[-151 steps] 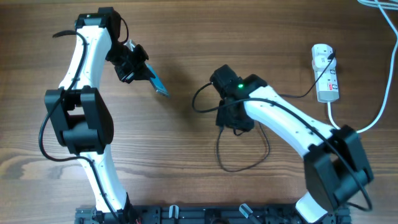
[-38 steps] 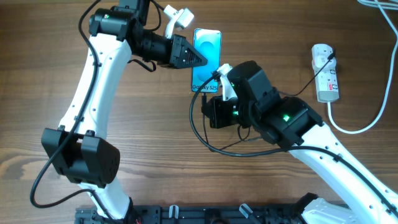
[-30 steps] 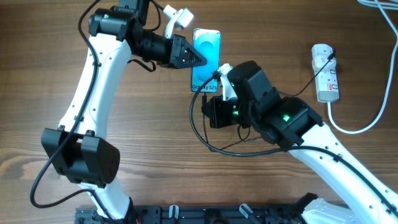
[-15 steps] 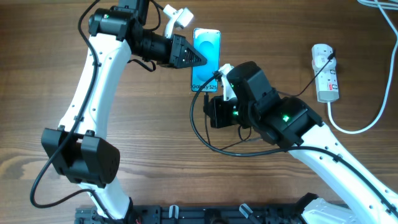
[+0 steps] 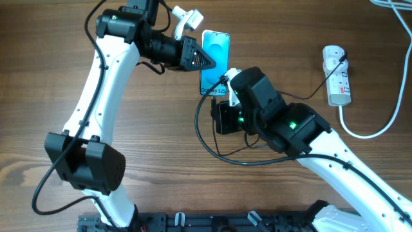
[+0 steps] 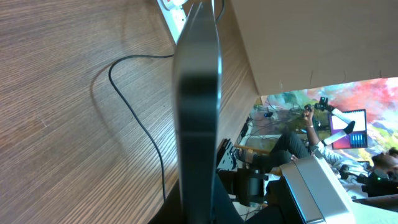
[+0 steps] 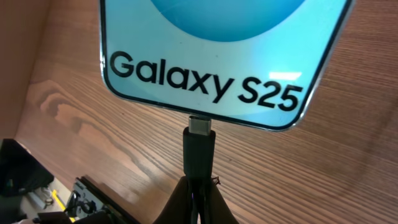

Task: Plug charger to phone and switch on socket
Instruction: 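Push the USB-C plug up into the phone's bottom port with right gripper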

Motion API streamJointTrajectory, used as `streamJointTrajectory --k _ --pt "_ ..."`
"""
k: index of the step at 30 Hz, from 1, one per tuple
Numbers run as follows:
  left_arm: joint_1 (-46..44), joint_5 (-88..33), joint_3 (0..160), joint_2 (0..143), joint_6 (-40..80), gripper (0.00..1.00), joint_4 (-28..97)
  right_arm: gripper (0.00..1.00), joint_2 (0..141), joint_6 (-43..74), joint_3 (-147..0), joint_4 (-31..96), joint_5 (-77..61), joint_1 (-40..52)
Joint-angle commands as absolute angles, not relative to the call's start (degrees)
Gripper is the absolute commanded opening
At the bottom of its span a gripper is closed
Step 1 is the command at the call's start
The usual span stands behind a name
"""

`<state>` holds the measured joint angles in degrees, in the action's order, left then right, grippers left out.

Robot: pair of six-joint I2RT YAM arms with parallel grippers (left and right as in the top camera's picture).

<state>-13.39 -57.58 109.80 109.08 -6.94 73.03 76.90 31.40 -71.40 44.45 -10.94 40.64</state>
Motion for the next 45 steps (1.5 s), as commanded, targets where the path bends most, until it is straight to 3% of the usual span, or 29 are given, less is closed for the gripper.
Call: streamJointTrajectory --k 1,45 --pt "-13.8 -58.5 110.7 108.3 -5.2 0.04 73.0 0.04 76.4 31.7 -72.2 44.3 -8.5 40.7" --pt "-15.2 -56.8 110.7 108.3 -5.7 0.04 72.8 0.04 77.0 30.2 -72.2 44.4 -7.3 40.6"
